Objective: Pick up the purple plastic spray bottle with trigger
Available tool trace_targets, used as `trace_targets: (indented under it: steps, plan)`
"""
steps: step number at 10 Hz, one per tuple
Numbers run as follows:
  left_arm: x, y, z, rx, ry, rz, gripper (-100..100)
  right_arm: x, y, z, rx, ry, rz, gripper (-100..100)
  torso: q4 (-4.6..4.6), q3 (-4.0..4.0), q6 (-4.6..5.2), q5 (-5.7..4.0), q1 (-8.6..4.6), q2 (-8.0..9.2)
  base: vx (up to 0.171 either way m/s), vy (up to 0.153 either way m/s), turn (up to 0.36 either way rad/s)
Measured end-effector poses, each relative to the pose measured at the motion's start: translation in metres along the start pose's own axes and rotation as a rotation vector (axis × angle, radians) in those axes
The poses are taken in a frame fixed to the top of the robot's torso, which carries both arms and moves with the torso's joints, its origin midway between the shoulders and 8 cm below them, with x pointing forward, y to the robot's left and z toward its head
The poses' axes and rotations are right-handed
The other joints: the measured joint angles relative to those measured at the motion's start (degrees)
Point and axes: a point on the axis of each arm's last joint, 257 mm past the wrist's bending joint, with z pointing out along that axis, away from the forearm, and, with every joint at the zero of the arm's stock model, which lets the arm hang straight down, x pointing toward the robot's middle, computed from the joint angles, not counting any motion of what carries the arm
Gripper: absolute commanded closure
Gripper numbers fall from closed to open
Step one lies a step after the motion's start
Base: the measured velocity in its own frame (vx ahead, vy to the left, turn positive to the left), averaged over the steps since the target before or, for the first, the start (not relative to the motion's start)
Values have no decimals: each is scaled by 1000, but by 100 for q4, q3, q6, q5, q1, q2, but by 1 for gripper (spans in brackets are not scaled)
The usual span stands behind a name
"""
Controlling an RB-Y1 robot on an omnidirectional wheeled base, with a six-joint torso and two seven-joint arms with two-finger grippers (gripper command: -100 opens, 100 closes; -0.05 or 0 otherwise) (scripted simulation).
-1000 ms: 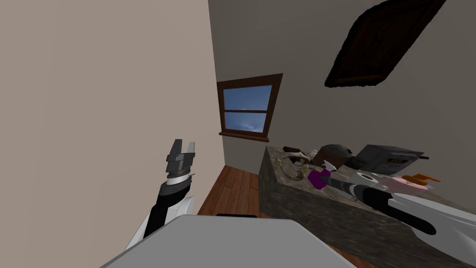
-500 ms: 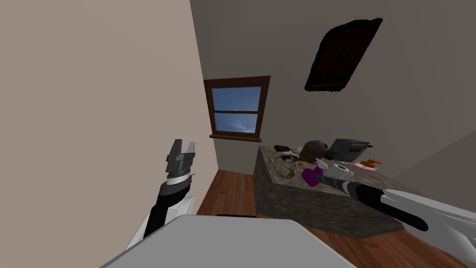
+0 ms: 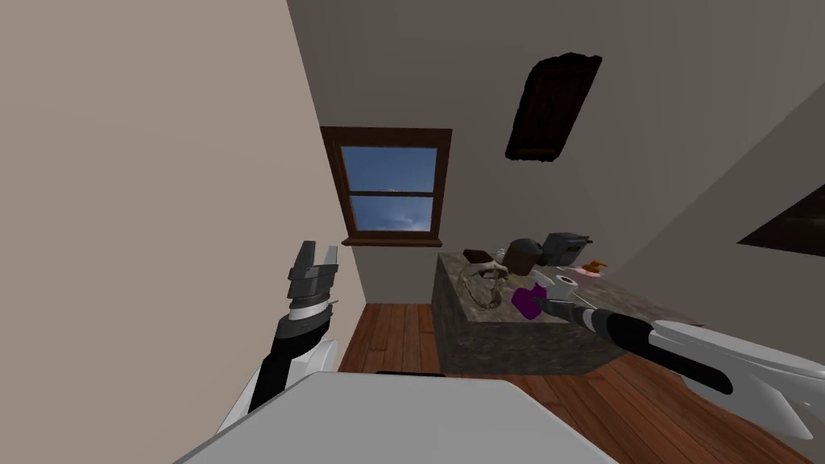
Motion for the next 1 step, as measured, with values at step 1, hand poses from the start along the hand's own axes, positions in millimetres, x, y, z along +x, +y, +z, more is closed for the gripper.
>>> trace_targets:
  steps: [1]
  plan:
    - [0,0,0,0,0,0,0,0,1,0,-4,1,-2,0,2,8,-8,-3,-9,16,9,5,11]
